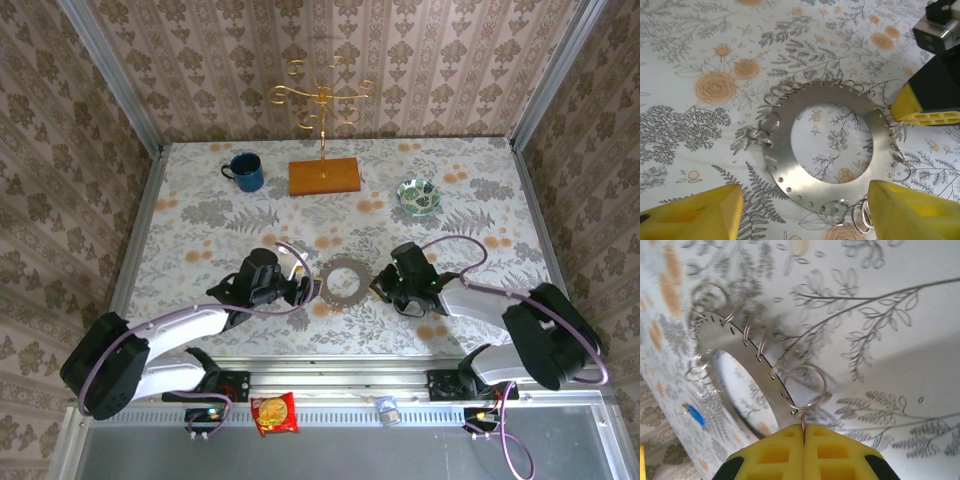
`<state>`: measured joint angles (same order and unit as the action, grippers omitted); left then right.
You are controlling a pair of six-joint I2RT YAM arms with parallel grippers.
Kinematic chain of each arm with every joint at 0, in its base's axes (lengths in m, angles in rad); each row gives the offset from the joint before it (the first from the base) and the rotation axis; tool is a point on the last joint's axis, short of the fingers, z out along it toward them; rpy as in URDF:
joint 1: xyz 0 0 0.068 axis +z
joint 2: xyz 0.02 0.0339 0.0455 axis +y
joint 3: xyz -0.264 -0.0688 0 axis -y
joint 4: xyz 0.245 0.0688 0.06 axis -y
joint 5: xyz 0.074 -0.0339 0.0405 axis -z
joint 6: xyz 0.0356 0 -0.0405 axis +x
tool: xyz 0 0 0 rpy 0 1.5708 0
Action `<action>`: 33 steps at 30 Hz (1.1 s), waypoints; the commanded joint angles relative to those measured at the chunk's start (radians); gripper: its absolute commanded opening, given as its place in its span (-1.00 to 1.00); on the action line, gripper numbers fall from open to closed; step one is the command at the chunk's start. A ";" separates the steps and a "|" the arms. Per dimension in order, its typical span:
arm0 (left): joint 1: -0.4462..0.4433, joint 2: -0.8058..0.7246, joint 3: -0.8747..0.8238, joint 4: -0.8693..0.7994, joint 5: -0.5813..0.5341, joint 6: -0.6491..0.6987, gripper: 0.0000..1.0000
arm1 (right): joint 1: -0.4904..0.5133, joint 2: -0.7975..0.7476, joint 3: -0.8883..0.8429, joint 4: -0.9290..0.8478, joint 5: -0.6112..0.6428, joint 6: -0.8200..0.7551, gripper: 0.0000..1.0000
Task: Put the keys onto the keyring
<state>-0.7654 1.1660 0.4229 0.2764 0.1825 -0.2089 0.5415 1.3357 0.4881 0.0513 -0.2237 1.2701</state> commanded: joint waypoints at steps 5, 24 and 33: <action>-0.004 -0.150 0.013 -0.052 -0.083 0.119 0.31 | 0.005 -0.208 0.159 -0.256 0.091 -0.502 -1.00; 0.029 -0.179 0.147 -0.090 0.099 0.625 0.14 | 0.008 -0.130 0.424 -0.335 -0.186 -1.410 -1.00; 0.091 -0.118 0.162 0.013 0.321 0.653 -0.06 | 0.030 -0.081 0.443 -0.351 -0.330 -1.603 -1.00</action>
<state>-0.6949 1.0382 0.5522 0.2272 0.3832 0.4122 0.5606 1.2533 0.8886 -0.2886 -0.4671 -0.2226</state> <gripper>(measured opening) 0.474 0.063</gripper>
